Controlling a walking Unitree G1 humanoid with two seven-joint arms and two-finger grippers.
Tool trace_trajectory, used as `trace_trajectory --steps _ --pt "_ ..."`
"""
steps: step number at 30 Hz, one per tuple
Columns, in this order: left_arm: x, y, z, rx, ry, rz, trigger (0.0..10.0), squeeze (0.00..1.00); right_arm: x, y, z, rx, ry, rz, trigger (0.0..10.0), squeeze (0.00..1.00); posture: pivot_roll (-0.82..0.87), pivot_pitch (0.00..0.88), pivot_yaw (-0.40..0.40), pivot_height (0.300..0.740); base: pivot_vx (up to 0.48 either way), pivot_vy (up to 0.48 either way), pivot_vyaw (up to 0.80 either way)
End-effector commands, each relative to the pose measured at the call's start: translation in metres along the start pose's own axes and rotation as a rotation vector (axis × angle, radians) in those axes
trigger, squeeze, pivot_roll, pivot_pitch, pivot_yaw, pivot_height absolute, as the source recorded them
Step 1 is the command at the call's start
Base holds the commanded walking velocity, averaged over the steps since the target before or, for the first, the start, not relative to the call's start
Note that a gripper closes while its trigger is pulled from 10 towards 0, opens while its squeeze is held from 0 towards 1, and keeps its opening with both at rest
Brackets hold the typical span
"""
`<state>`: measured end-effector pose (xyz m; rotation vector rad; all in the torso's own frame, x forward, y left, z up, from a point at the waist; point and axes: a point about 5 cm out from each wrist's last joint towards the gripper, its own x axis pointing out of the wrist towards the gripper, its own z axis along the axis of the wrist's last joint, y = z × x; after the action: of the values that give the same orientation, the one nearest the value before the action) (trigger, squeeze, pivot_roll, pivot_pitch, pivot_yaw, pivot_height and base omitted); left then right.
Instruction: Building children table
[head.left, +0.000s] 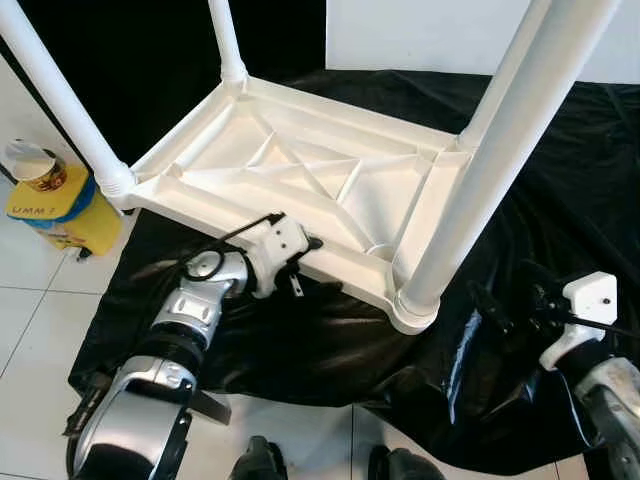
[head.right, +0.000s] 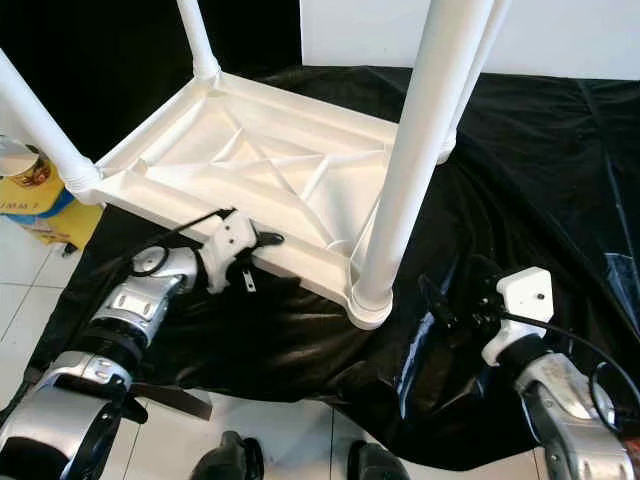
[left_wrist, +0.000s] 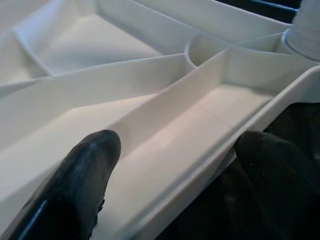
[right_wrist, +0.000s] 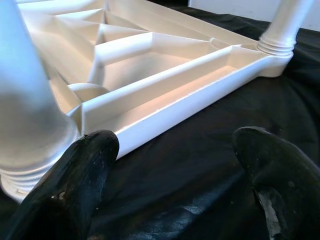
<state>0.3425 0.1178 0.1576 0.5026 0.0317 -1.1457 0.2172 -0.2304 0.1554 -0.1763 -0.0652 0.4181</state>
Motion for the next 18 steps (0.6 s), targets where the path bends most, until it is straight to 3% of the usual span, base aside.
trace_trajectory --steps 1,2,3,10,11,12,14,18 --pt "-0.007 0.019 0.003 0.01 -0.015 0.362 10.0 0.0 -0.003 0.0 0.001 0.008 0.011 0.03 10.0 0.0 -0.08 0.123 0.005 0.74 0.0 0.0 0.0" --pt "-0.011 0.019 0.005 0.025 -0.023 0.383 10.0 0.0 -0.002 0.0 0.002 0.011 0.028 0.08 10.0 0.0 -0.07 0.116 -0.002 0.74 0.0 0.0 0.0" --pt "-0.015 0.017 0.007 0.034 -0.031 0.401 10.0 0.0 -0.001 0.0 0.003 0.026 0.038 0.135 10.0 1.0 -0.07 0.107 -0.006 0.74 0.0 0.0 0.0" --pt "-0.023 0.014 0.009 0.053 -0.03 0.437 10.0 0.0 0.002 0.007 0.006 0.06 0.066 0.261 10.0 1.0 -0.05 0.091 -0.011 0.74 0.0 0.0 0.0" --pt "-0.025 0.013 0.009 0.053 -0.025 0.445 10.0 0.0 0.002 0.009 0.006 0.067 0.081 0.29 10.0 0.41 -0.05 0.091 -0.011 0.74 0.0 0.0 0.0" --pt "-0.026 0.012 0.011 0.056 -0.026 0.455 10.0 0.0 0.001 0.014 0.007 0.071 0.107 0.361 10.0 0.0 -0.04 0.08 -0.012 0.74 0.0 0.0 0.0" --pt "-0.028 0.01 0.015 0.055 -0.032 0.467 10.0 0.0 -0.003 0.023 0.008 0.088 0.157 0.518 10.0 0.0 -0.03 0.072 -0.013 0.74 0.0 0.0 0.0" --pt "-0.029 0.008 0.016 0.052 -0.035 0.473 10.0 0.0 -0.002 0.026 0.009 0.089 0.162 0.558 10.0 0.0 -0.03 0.069 -0.013 0.74 0.0 0.0 0.0"
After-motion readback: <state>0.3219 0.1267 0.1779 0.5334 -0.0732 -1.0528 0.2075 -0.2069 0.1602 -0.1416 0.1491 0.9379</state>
